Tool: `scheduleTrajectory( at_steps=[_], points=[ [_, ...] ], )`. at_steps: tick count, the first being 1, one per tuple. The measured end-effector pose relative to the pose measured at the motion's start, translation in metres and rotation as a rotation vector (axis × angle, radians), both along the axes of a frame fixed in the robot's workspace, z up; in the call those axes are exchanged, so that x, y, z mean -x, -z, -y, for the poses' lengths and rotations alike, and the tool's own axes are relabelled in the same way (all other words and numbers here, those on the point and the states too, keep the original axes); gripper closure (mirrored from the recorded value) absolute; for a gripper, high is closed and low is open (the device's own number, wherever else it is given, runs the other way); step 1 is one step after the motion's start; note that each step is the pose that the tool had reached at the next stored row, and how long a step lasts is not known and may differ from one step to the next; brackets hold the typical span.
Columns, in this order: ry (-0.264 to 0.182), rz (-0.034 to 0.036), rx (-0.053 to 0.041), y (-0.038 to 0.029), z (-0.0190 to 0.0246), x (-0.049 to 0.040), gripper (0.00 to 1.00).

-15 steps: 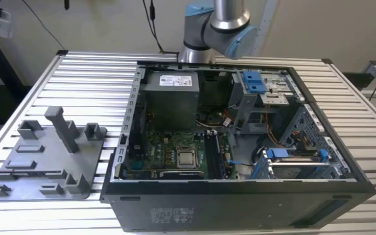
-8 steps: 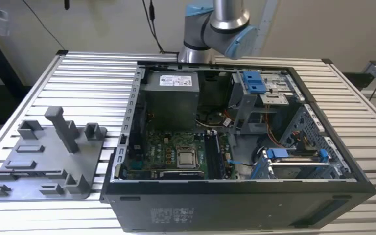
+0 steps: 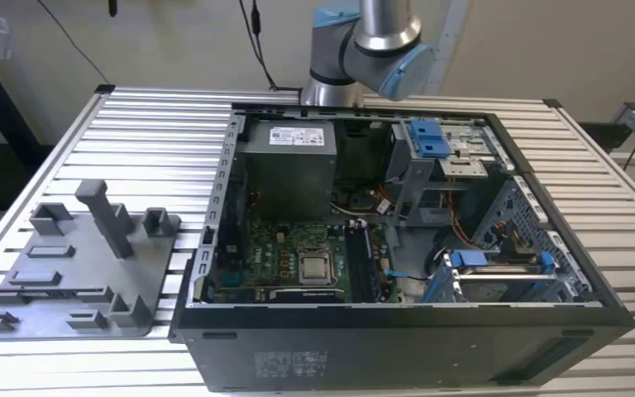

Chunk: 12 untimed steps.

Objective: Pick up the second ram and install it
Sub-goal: 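Pick up the second ram and move it above second insertion slot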

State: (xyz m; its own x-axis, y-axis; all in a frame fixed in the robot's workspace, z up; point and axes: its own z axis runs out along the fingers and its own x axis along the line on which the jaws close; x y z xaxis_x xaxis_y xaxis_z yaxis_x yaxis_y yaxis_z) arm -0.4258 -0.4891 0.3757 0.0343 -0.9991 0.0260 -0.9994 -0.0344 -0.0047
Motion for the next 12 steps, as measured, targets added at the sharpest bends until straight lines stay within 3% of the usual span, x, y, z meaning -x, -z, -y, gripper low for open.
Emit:
scheduleTrajectory(
  at_steps=[7,9,12],
  points=[
    [0.000,-0.0015,-0.0001,0.0001,0.0000,0.0001,0.88],
    [0.000,-0.0018,-0.0002,0.0001,0.0000,0.0001,0.76],
    [0.000,-0.0025,-0.0001,0.0000,0.0000,0.0001,0.70]
  ],
)
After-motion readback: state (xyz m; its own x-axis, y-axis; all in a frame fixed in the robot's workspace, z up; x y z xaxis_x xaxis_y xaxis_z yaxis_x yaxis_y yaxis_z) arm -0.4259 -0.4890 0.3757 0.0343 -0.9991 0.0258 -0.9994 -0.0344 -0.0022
